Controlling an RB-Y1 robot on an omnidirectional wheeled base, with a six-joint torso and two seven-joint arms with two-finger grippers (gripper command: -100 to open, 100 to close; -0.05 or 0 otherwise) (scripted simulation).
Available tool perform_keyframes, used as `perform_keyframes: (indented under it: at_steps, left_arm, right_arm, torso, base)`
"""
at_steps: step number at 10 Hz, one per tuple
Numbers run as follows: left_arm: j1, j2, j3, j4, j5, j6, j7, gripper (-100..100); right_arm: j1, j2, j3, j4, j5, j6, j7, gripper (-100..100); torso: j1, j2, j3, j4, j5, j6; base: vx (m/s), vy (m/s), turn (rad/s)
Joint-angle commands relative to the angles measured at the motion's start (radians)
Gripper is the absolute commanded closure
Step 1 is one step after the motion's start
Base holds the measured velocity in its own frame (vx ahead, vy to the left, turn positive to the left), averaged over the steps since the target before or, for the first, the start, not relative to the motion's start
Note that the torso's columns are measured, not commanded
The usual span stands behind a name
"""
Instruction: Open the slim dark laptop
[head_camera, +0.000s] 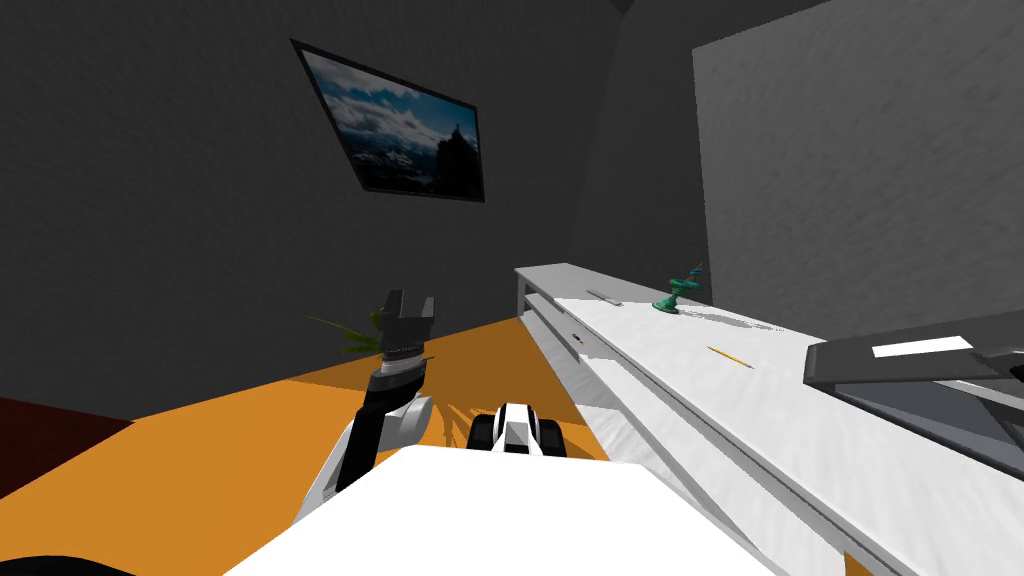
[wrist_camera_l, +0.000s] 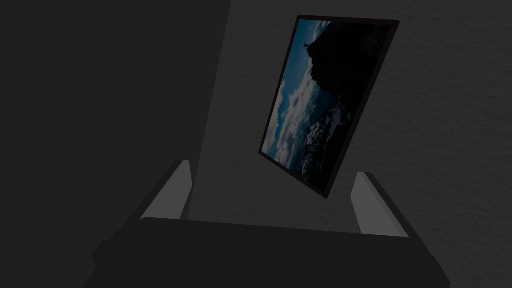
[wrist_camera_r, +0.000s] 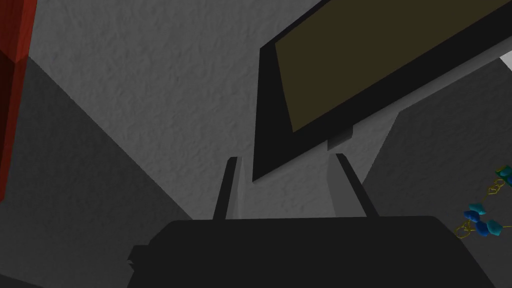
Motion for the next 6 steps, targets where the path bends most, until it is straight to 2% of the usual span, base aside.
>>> perform_keyframes:
  at_steps: [1, 4, 5, 6]
  left_arm:
    - [0.0, 0.0, 0.0, 0.0, 0.0, 0.0, 0.0, 0]
    - [0.0, 0.0, 0.0, 0.0, 0.0, 0.0, 0.0, 0]
    - [0.0, 0.0, 0.0, 0.0, 0.0, 0.0, 0.0, 0]
    - [0.0, 0.0, 0.0, 0.0, 0.0, 0.0, 0.0, 0]
  right_arm:
    - [-0.041, 0.065, -0.026, 0.021, 0.024, -0.033, -0.045, 100]
    - [-0.095, 0.125, -0.06, 0.045, 0.048, -0.07, -0.094, 100]
    - [-0.069, 0.105, -0.066, 0.021, 0.037, -0.054, -0.085, 100]
    - [-0.098, 0.156, -0.095, 0.03, 0.051, -0.095, -0.114, 100]
  torso:
    - [0.0, 0.0, 0.0, 0.0, -0.001, 0.0]
    - [-0.002, -0.004, -0.003, -0.002, -0.001, -0.003]
    - [-0.001, -0.004, -0.003, -0.002, 0.0, -0.004]
    - [0.002, -0.006, -0.005, -0.001, 0.005, -0.006]
  base:
    - [-0.062, -0.028, -0.063]
    - [-0.055, -0.028, -0.047]
    - [-0.027, -0.004, -0.026]
    - [0.017, -0.031, -0.135]
